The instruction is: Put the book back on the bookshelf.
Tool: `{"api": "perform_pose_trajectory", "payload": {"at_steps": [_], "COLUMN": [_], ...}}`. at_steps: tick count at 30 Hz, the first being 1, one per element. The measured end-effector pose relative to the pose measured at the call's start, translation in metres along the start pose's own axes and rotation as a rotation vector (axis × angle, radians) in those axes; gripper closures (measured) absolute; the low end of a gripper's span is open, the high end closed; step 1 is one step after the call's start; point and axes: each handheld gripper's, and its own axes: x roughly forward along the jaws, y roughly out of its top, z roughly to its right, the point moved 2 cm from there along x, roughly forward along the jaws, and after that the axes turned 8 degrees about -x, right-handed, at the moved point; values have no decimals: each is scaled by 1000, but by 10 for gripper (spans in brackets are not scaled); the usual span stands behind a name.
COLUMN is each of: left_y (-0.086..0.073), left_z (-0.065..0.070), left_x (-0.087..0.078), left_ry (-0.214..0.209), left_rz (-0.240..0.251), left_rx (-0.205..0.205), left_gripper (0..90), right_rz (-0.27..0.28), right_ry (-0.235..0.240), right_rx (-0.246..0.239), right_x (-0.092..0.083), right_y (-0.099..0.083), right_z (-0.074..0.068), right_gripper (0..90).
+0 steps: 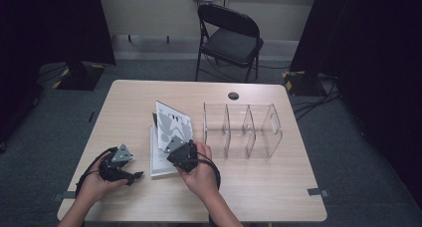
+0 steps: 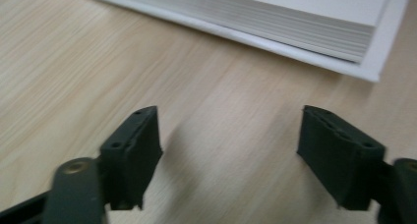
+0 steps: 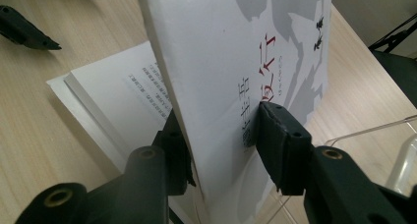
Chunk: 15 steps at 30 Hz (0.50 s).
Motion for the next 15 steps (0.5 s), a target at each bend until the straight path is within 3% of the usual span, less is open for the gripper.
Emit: {"api": "perform_pose_trajectory", "payload": {"at_steps": [6, 10, 15], "left_y": [7, 9, 14], "left_z": [8, 10, 13], "left_x": [5, 10, 16], "left_ry": [2, 4, 43], "left_rz": [10, 39, 56], "left_rx": [24, -18, -31], "left_gripper": [259, 259, 231], "right_rz": [-13, -25, -31], "right_ry": [4, 17, 39], "right_rx": [5, 3, 10], "right_x": [-11, -21, -34], "right_y": [4, 12, 21], "right_z": [7, 11, 17], "right_gripper": [607, 622, 635]}}
